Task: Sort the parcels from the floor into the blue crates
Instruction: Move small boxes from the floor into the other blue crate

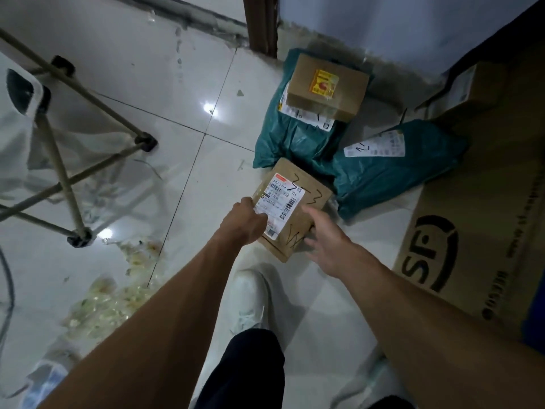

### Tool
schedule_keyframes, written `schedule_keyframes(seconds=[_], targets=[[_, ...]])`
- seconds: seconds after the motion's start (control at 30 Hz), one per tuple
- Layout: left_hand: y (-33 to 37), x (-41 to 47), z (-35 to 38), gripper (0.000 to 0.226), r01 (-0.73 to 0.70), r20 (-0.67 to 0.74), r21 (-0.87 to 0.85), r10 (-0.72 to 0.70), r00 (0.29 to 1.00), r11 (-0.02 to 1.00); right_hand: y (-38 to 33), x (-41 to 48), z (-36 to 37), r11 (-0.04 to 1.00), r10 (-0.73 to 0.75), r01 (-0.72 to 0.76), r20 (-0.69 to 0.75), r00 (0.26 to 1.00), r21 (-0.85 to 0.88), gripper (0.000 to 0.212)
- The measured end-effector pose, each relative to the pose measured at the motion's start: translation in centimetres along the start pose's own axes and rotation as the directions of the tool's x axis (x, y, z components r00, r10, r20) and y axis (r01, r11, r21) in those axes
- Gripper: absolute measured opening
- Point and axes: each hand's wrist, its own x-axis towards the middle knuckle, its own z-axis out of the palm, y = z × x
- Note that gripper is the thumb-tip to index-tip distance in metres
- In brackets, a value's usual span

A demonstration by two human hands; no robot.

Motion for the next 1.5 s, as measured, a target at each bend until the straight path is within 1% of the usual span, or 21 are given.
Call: schedule_keyframes(seconds=[0.03, 0.1, 0.17, 0.23, 0.27, 0.33, 0.4, 0.5, 0.53, 0.6, 0.7, 0.8, 0.87, 0.93, 1.03, 1.13, 1.27, 1.33, 1.43, 1.5], targets=[[0.0, -0.3, -0.1, 0.05, 0.003, 0.006, 0.0, -0.003, 1.0, 1.0, -0.2, -0.7, 0.1, 0.999, -0.012, 0.013, -0.006, 1.0, 0.04, 0.014], [0.4, -1.4, -0.4, 0.048, -0.001, 0.006, 0.024, 0.001, 1.0, 1.0, 0.1, -2.1, 0.2, 0.995, 0.003, -0.002, -0.007, 1.0, 0.097, 0.015], [1.2, -3.4, -1.1, 0.046, -0.019, -0.024, 0.048, 0.021, 1.0, 0.999, 0.5, -3.7, 0.2, 0.995, 0.017, -0.015, -0.019, 1.0, 0.095, 0.028], [2.1, -5.7, -1.6, 0.047, -0.048, -0.052, 0.05, 0.051, 0.997, 0.998, 0.4, -5.9, 0.1, 0.996, 0.012, -0.008, -0.053, 0.999, 0.09, 0.049], [2.7, -7.0, -2.0, 0.047, -0.061, -0.059, 0.054, 0.065, 0.996, 0.997, 0.2, -7.2, -0.2, 0.996, 0.006, 0.0, -0.065, 0.998, 0.089, 0.056], [4.4, -10.2, -3.0, 0.047, -0.081, -0.064, 0.075, 0.086, 0.994, 0.994, -0.8, -10.6, -0.8, 0.997, 0.003, 0.004, -0.082, 0.997, 0.079, 0.062], [6.1, -13.6, -4.3, 0.048, -0.096, -0.066, 0.085, 0.101, 0.993, 0.992, -1.7, -14.8, -1.4, 0.996, -0.006, 0.014, -0.097, 0.995, 0.086, 0.063], [9.8, -19.8, -6.7, 0.05, -0.126, -0.086, 0.083, 0.133, 0.987, 0.989, -3.2, -21.4, -2.7, 0.994, -0.061, 0.072, -0.128, 0.99, 0.078, 0.051], [10.9, -22.1, -7.3, 0.051, -0.138, -0.085, 0.081, 0.145, 0.986, 0.987, -3.7, -23.7, -3.2, 0.994, -0.08, 0.089, -0.14, 0.987, 0.065, 0.051], [13.2, -26.7, -8.3, 0.053, -0.163, -0.078, 0.063, 0.168, 0.983, 0.985, -4.5, -28.3, -4.4, 0.991, -0.119, 0.127, -0.163, 0.979, 0.037, 0.057], [16.3, -33.1, -9.6, 0.05, -0.201, -0.112, 0.05, 0.206, 0.972, 0.978, -5.6, -35.1, -6.2, 0.981, -0.193, 0.192, -0.188, 0.963, -0.021, 0.055], [19.3, -40.0, -10.6, 0.031, -0.263, -0.179, 0.032, 0.264, 0.948, 0.964, -5.9, -42.3, -8.0, 0.964, -0.262, 0.247, -0.187, 0.947, -0.099, 0.065], [21.1, -44.5, -11.1, 0.036, -0.288, -0.225, 0.032, 0.288, 0.931, 0.957, -5.9, -47.0, -9.2, 0.945, -0.32, 0.301, -0.174, 0.931, -0.13, 0.066], [22.6, -48.7, -11.5, 0.041, -0.317, -0.274, 0.037, 0.315, 0.909, 0.948, -5.9, -51.5, -10.2, 0.925, -0.374, 0.355, -0.159, 0.914, -0.137, 0.061], [25.0, -54.4, -12.1, 0.04, -0.354, -0.331, 0.055, 0.352, 0.876, 0.934, -5.3, -57.2, -11.6, 0.898, -0.44, 0.429, -0.162, 0.883, -0.102, 0.059], [27.3, -59.5, -12.4, 0.04, -0.405, -0.396, 0.078, 0.401, 0.826, 0.911, -4.1, -62.3, -13.0, 0.866, -0.5, 0.497, -0.151, 0.853, -0.063, 0.045], [31.0, -65.4, -11.3, 0.037, -0.486, -0.439, 0.122, 0.486, 0.756, 0.866, -2.4, -67.4, -15.9, 0.841, -0.533, 0.541, -0.169, 0.829, 0.0, 0.05], [32.7, -67.4, -10.0, 0.037, -0.515, -0.449, 0.15, 0.522, 0.725, 0.844, -1.6, -69.4, -17.7, 0.828, -0.546, 0.56, -0.185, 0.817, 0.029, 0.049], [34.8, -69.4, -7.5, 0.04, -0.534, -0.455, 0.138, 0.532, 0.714, 0.834, -0.5, -71.9, -20.7, 0.798, -0.588, 0.603, -0.212, 0.781, 0.008, 0.028], [36.1, -70.5, -5.8, 0.036, -0.545, -0.457, 0.103, 0.526, 0.717, 0.832, 0.2, -72.8, -22.8, 0.785, -0.606, 0.62, -0.224, 0.763, -0.008, 0.02]])
